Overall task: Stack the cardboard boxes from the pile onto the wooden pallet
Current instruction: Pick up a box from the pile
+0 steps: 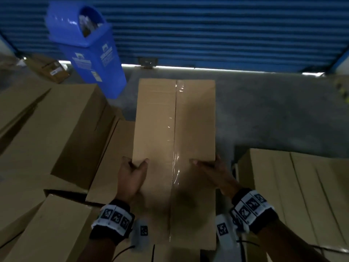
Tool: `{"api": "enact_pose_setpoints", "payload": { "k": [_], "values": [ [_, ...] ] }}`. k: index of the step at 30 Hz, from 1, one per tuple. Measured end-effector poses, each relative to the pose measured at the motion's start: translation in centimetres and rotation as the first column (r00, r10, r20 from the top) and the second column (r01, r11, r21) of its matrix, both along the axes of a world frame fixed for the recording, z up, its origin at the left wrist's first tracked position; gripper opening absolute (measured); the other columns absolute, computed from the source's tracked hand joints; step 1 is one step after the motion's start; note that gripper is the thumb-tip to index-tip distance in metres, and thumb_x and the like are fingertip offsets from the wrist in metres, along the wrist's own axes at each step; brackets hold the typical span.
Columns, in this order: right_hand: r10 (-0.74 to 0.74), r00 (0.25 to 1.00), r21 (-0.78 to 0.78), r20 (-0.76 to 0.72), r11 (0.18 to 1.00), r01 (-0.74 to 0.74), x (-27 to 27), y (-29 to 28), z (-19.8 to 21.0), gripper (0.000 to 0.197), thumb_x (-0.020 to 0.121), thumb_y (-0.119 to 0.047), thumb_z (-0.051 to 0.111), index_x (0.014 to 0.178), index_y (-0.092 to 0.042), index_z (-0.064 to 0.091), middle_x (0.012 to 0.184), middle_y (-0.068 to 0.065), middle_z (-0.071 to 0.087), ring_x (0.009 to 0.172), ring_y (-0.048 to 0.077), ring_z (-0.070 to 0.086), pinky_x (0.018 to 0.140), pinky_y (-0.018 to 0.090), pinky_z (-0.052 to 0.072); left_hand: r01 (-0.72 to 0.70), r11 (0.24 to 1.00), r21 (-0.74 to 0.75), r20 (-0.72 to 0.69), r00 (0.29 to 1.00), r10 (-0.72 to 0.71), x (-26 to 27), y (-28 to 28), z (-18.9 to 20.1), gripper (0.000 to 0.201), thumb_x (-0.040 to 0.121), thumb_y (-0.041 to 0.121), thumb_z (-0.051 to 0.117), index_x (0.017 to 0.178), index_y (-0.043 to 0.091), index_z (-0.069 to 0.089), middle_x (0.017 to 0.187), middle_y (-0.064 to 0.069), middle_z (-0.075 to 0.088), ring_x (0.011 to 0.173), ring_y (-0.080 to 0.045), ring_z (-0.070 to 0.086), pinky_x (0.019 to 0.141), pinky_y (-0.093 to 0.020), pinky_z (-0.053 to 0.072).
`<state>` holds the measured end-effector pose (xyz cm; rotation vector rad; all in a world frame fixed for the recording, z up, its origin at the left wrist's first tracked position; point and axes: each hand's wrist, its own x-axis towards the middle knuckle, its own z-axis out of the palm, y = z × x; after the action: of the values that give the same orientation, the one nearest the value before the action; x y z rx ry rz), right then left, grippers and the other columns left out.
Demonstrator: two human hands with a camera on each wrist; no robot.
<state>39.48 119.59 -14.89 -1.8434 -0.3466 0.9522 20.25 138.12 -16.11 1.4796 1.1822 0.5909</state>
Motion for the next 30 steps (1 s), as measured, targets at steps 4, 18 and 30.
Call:
{"api": "enact_pose_setpoints", "payload": {
  "k": [4,18,30],
  "values": [
    [-0.117,0.973,0.087,0.201,0.991,0.101,-6.9,-5.2,7.0,0.089,0.079,-0.038,0.081,0.150,-0.034,0.028,0.127,-0.005,0.055,0.114,0.018,0.054,0.094,0.032,0.043,0.033,0.999,-0.014,0.191,0.981,-0.030,-5.0,-4.6,7.0,0.035,0.090,0.035,0.073,0.118,0.019,0.060,0.108,0.004,0.070,0.100,-0.013,0.067,0.079,-0.028,0.050],
    [-0.471,0.775,0.363,0.421,0.871,0.332,-27.2,-25.5,22.7,0.070,0.076,-0.034,0.082,0.129,-0.029,0.037,0.124,-0.006,0.060,0.113,0.016,0.060,0.095,0.046,0.053,0.167,0.893,0.418,0.380,0.861,-0.338,-19.2,-22.0,22.0,0.057,0.088,0.051,0.069,0.136,0.023,0.054,0.127,0.004,0.064,0.115,-0.011,0.062,0.096,-0.038,0.053],
    [-0.696,0.631,0.466,0.343,0.710,0.529,-31.7,-51.0,25.8,0.077,0.080,-0.034,0.079,0.137,-0.040,0.027,0.117,-0.023,0.052,0.111,0.009,0.058,0.094,0.040,0.052,0.378,0.782,0.496,0.393,0.705,-0.590,-15.8,-45.5,25.6,0.070,0.082,0.070,0.059,0.141,0.033,0.046,0.133,0.005,0.059,0.119,-0.013,0.060,0.096,-0.051,0.055]
  ]
}}
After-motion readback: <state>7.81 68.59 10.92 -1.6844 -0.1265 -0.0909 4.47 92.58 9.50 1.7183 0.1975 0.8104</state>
